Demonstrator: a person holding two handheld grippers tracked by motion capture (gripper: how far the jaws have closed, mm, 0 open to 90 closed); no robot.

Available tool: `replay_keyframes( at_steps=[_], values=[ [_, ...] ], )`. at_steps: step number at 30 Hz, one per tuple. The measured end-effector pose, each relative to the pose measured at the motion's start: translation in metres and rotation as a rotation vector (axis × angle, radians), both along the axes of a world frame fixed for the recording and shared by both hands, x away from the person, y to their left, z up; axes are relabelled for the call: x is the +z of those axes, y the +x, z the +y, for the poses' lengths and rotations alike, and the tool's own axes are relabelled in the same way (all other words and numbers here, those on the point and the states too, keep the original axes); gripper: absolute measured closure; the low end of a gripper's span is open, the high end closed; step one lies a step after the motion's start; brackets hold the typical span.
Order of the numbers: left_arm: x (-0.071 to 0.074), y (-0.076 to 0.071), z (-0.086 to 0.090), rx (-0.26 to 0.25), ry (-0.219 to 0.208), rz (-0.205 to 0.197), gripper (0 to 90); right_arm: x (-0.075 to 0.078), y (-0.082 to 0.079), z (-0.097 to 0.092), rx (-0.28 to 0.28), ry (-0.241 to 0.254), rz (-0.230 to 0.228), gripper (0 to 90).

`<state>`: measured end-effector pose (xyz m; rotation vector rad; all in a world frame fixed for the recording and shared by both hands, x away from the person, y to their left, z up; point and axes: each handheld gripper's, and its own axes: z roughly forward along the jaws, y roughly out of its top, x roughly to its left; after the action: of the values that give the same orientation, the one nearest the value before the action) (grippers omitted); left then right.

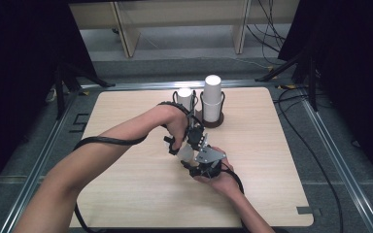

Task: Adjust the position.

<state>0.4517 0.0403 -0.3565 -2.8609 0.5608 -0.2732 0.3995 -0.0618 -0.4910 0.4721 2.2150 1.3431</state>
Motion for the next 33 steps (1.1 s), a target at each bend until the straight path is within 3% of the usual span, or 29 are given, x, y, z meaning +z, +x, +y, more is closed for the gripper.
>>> replay_keyframes(
  at_steps=[4, 8, 9, 12, 13, 22, 28, 33],
  values=[
    [0.0007, 0.0004, -0.0016, -0.02, -0.009, -0.017, 31.2, -0.0003, 0.0007, 0.0008, -0.008, 0.003, -0.007, 32.0],
    [-0.0004, 0.0002, -0.0009, -0.005, -0.003, 0.0, 31.2, -0.0003, 0.0011, 0.0008, -0.01, 0.005, -0.007, 33.0],
    [-0.0006, 0.0003, -0.0009, -0.005, -0.003, 0.0, 31.2, -0.0004, -0.0011, 0.0013, -0.011, 0.0, 0.037, 33.2],
    [-0.0009, -0.001, -0.0009, 0.015, -0.012, 0.022, 31.2, -0.0005, -0.0015, 0.0019, -0.012, 0.0, 0.053, 33.7],
    [-0.0001, -0.0014, -0.0014, 0.004, -0.012, 0.008, 31.2, -0.0007, -0.0016, 0.0025, -0.013, 0.001, 0.049, 33.7],
    [-0.0004, -0.0014, -0.0037, -0.013, 0.01, 0.013, 31.2, -0.0007, -0.0009, 0.0034, -0.007, -0.003, 0.047, 36.4],
    [0.0005, -0.0017, -0.0045, -0.015, -0.002, 0.01, 31.4, -0.0006, -0.0016, 0.0033, -0.01, 0.009, 0.055, 36.8],
    [0.0024, -0.0026, -0.0063, -0.018, 0.007, 0.012, 31.4, -0.0005, -0.0007, 0.0039, -0.012, 0.008, 0.054, 33.5]
  ],
)
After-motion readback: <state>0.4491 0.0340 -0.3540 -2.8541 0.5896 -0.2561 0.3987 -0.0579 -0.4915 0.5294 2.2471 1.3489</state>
